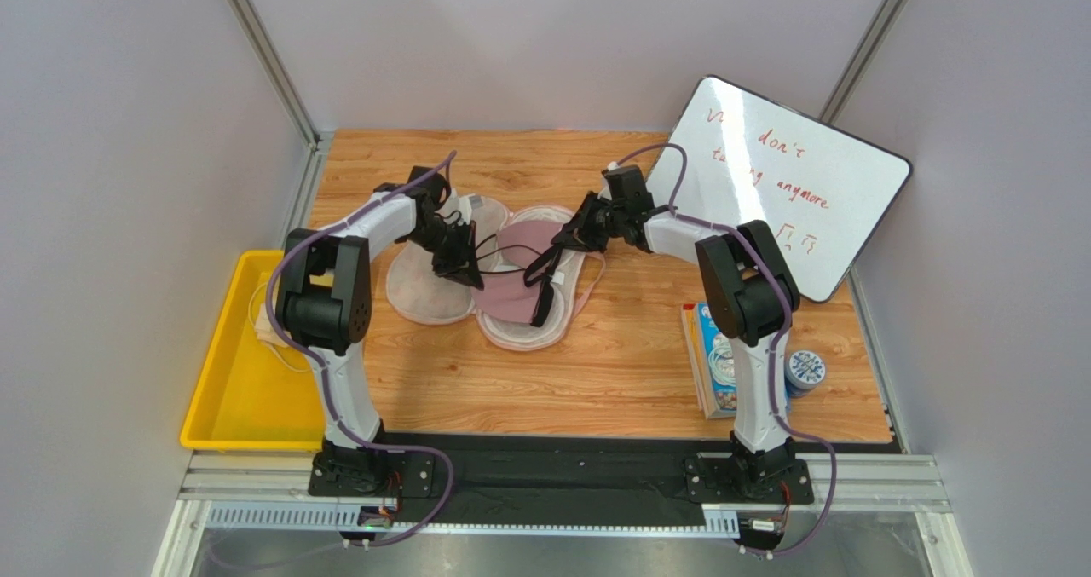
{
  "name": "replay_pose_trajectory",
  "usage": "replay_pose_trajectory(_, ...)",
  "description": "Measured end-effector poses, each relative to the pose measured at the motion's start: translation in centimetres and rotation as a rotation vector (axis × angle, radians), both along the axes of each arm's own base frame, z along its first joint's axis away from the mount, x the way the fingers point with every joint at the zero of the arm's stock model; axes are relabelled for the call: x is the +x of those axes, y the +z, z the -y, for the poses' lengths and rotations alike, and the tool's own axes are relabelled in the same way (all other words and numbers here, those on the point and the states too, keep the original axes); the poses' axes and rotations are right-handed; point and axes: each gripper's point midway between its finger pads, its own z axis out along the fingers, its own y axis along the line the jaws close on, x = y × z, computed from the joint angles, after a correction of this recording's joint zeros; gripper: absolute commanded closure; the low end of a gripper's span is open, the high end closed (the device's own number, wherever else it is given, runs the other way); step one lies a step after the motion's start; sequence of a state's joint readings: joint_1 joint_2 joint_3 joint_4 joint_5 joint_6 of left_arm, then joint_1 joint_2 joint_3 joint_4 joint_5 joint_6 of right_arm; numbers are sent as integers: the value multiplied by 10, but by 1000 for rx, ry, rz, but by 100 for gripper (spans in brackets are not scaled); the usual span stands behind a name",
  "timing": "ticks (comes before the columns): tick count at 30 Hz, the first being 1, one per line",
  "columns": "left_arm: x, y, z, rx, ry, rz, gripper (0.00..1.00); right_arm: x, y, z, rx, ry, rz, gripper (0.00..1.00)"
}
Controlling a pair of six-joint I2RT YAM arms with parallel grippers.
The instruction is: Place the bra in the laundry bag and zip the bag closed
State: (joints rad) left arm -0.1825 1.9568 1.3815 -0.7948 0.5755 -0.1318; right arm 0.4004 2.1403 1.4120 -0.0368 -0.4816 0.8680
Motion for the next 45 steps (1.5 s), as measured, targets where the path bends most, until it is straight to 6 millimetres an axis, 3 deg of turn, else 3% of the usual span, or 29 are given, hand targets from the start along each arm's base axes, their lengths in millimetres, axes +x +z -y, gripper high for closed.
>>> replay_pose_trajectory(3,0,0,1,-5,-1,-1,96,0,0,0,-7,3,-4,87)
replay_pose_trajectory(5,-1,0,1,-11,-2,-4,92,-2,-1,1,-12,5,-10,77)
replay_pose_trajectory(10,-5,-2,1,-8,2,-18,67,-6,-4,3,-26,10,-31,55)
replay_pose_trajectory(12,-5,-1,0,-1,10,-17,60,-8,-4,4,-39,15,-51,50)
replay_pose_trajectory(17,-4,17,-5,25,44,13,46,-5,17,4,-73,37,-69,36)
replay_pose_trajectory(18,-4,22,-6,30,52,24,32,-4,23,4,-81,41,-67,34)
replay_pose_trajectory(20,-4,34,-8,40,70,48,22,-3,32,5,-101,53,-65,32)
replay_pose_trajectory(21,-5,41,-9,45,82,63,1,-4,37,7,-115,60,-69,31)
replay_pose_trajectory(24,-10,66,-17,72,130,121,0,-6,47,12,-160,79,-76,25)
replay_pose_trajectory(28,-21,80,-30,121,197,163,3,-22,44,29,-254,91,-112,22)
replay_pose_trajectory(31,-38,84,-45,175,298,163,18,-44,42,49,-334,93,-127,22)
replay_pose_trajectory(32,-43,84,-52,200,343,158,28,-54,44,55,-360,98,-129,22)
replay_pose_trajectory(33,-47,82,-59,230,393,152,30,-63,47,61,-382,102,-123,22)
replay_pose_trajectory(36,-51,75,-77,300,555,115,22,-93,62,77,-434,118,-85,22)
replay_pose_trajectory(41,-53,52,-96,371,814,2,9,-141,96,82,-429,162,10,22)
replay_pose_trajectory(45,-53,37,-108,433,995,-55,4,-156,113,82,-398,173,53,22)
